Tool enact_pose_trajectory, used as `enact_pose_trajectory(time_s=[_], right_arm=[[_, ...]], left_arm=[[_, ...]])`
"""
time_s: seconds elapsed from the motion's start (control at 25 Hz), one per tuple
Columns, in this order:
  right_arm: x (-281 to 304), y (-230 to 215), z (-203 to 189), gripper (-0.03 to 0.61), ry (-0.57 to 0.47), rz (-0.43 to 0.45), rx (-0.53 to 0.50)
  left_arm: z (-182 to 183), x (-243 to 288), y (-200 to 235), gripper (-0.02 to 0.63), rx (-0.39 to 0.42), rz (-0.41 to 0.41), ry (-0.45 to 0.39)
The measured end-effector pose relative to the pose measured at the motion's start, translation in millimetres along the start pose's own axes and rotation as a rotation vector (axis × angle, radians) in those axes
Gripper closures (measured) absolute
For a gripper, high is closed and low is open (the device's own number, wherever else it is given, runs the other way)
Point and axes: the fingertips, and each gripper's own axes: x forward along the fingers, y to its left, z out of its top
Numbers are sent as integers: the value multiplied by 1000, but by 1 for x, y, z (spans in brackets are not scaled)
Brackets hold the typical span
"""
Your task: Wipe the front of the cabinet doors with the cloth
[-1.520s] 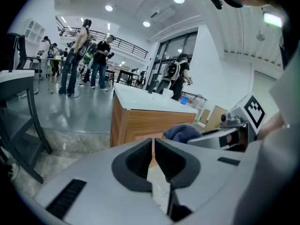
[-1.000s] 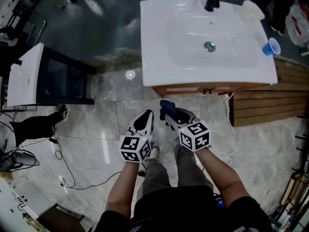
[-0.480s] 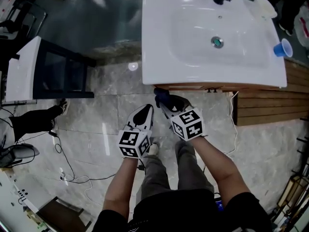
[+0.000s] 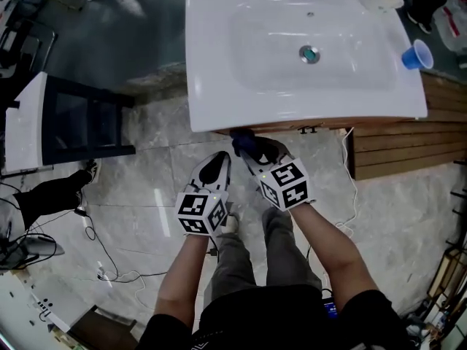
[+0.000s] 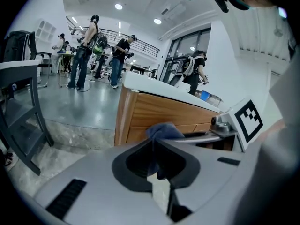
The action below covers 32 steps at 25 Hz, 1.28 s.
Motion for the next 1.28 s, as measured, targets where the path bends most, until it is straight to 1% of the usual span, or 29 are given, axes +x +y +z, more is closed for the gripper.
enact_pose_trajectory(time_s=[0.36,0.56,0.72,0.88,1.04,1.28], right_arm=[[-53,-53,-5,427,-39,-101,35],[-86,-87,-8,427,-60,-173,50],[-109,-109,-13,427,-76,-226,75],[-122,-126,-18,427,-86,-261,93],[-129,-127,-19,426,-96,-264,95],[-113,-97,-25,426,-73,-206,66]], left_arm=[[-6,32,-56,592,53,-101,41],[-8,47,-84,592,87,-150,57],[-12,59,-103,592,99,-174,67],[-16,68,-119,592,99,-198,63],[-20,69,-125,591,92,-207,62],[-26,54,-105,591,58,-177,51]])
